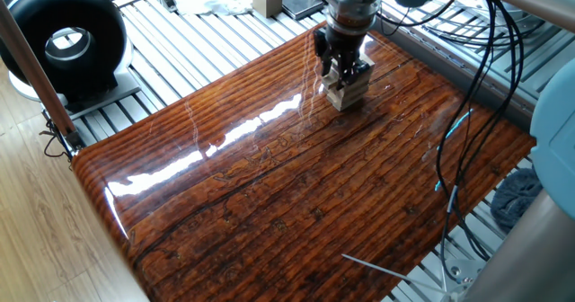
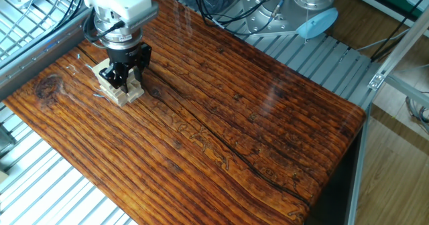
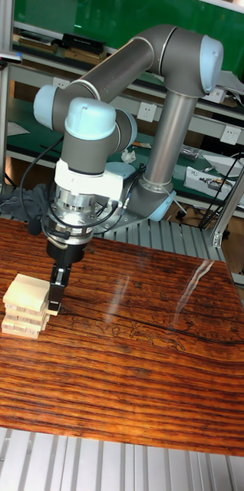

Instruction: Play Jenga

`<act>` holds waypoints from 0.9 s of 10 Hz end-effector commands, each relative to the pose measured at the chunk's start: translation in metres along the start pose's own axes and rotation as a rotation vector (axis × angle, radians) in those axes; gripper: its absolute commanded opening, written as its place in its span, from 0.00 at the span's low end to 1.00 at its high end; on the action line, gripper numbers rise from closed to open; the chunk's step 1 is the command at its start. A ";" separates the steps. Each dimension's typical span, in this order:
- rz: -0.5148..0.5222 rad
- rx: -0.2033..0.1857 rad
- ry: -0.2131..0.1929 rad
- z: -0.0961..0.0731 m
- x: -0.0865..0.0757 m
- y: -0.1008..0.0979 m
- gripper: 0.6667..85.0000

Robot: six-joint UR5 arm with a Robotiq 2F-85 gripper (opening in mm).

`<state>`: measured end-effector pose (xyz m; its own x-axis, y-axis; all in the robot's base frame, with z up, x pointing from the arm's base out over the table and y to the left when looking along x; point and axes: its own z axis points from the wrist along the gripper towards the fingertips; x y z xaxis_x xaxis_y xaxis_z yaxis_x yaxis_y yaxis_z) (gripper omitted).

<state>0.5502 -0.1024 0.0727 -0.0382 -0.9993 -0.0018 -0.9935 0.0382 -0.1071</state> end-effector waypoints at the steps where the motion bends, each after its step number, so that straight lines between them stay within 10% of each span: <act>1: 0.027 0.006 -0.018 -0.002 -0.005 -0.002 0.54; 9: 0.093 0.004 -0.032 0.000 -0.007 -0.006 0.54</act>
<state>0.5546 -0.0979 0.0730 -0.1006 -0.9946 -0.0263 -0.9885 0.1029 -0.1111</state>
